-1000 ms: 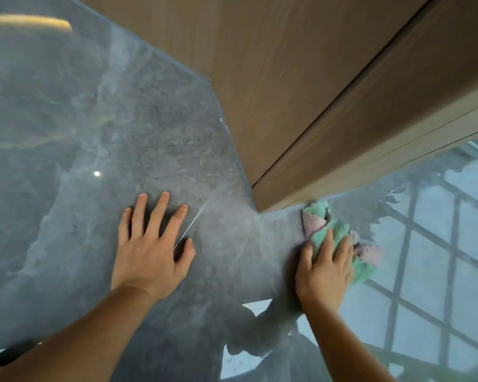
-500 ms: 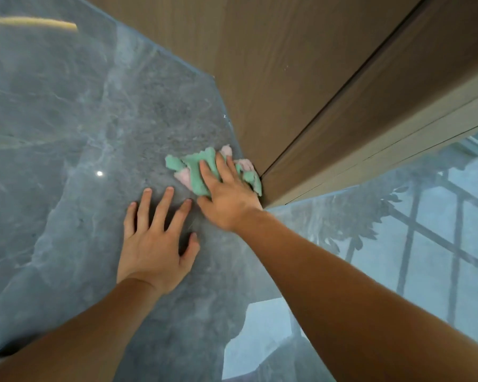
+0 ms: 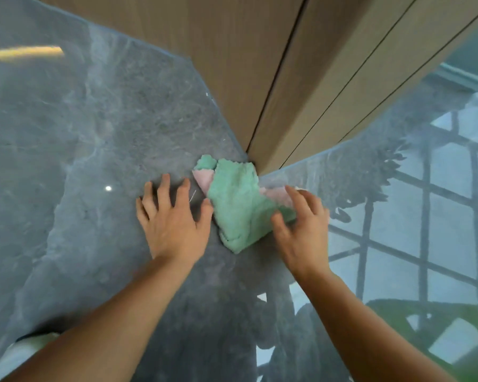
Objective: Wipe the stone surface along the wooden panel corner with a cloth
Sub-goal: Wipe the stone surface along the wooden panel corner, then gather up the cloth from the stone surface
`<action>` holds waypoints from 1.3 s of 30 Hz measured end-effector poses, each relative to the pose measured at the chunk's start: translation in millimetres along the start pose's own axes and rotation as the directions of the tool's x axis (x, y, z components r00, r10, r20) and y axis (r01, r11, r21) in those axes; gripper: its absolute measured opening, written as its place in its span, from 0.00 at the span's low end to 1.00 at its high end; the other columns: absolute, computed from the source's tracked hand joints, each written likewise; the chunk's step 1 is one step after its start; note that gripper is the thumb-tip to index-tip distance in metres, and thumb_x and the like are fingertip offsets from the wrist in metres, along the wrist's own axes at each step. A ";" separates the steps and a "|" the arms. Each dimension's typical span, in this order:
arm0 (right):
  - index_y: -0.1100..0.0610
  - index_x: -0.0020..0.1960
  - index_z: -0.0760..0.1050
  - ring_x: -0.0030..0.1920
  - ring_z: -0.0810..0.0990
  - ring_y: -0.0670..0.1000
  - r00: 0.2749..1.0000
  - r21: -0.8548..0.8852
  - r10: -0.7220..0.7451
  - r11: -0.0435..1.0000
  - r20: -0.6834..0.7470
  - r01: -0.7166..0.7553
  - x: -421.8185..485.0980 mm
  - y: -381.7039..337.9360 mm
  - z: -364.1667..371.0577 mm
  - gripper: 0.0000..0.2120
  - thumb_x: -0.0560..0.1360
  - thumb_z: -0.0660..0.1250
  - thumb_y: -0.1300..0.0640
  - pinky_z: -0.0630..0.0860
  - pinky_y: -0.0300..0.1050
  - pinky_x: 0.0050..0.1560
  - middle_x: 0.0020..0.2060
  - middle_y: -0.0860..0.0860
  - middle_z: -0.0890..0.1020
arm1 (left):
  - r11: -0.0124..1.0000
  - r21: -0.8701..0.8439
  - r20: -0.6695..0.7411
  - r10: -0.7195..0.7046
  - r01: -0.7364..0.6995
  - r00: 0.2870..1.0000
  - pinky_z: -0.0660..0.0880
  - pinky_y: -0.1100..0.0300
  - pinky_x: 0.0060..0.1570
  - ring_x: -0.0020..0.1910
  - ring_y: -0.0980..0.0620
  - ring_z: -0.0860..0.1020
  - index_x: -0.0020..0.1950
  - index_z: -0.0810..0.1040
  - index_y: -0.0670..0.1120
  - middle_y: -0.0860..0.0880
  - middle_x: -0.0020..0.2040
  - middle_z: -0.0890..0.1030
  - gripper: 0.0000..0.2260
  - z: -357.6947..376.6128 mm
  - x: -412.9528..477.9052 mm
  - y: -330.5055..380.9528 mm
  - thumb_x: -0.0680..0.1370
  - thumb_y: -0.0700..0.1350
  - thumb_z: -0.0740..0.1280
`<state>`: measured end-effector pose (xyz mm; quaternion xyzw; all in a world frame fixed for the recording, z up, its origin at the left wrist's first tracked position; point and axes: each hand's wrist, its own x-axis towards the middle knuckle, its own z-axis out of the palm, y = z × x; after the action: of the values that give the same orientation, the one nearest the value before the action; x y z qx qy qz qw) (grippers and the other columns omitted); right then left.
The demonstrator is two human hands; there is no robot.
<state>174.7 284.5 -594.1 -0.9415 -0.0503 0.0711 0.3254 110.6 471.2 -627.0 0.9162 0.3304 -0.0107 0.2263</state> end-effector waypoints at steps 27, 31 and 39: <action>0.56 0.69 0.73 0.52 0.82 0.56 0.788 0.411 0.316 0.717 0.528 -0.563 2.5 36.7 -167.8 0.29 0.70 0.72 0.69 0.81 0.50 0.47 0.55 0.56 0.81 | 0.865 -0.369 0.865 0.186 0.341 0.466 0.82 0.53 0.46 0.50 0.48 0.84 0.62 0.79 0.41 0.42 0.56 0.85 0.16 -22.3 -24.2 204.1 0.75 0.42 0.70; 0.65 0.56 0.80 0.41 0.81 0.55 0.799 0.341 0.424 0.743 0.426 -0.576 -44.0 45.2 -220.5 0.15 0.71 0.73 0.63 0.78 0.46 0.34 0.48 0.61 0.84 | 0.961 -0.235 0.940 0.187 0.145 0.285 0.78 0.50 0.57 0.54 0.45 0.82 0.63 0.78 0.46 0.43 0.58 0.84 0.17 -47.1 -61.5 242.4 0.75 0.47 0.71; 0.61 0.55 0.78 0.47 0.85 0.63 0.670 0.600 0.713 0.449 0.207 -0.662 -196.9 -37.4 -386.9 0.13 0.71 0.71 0.65 0.83 0.61 0.47 0.49 0.63 0.84 | 0.986 -0.163 0.953 0.152 0.019 0.263 0.77 0.58 0.45 0.45 0.53 0.82 0.56 0.80 0.52 0.52 0.47 0.84 0.13 -207.6 -205.7 348.9 0.72 0.48 0.74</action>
<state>43.4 51.6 -250.0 -0.7145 0.3739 0.1733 0.5654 135.8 198.3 -263.7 0.7166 0.0865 -0.5306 0.4443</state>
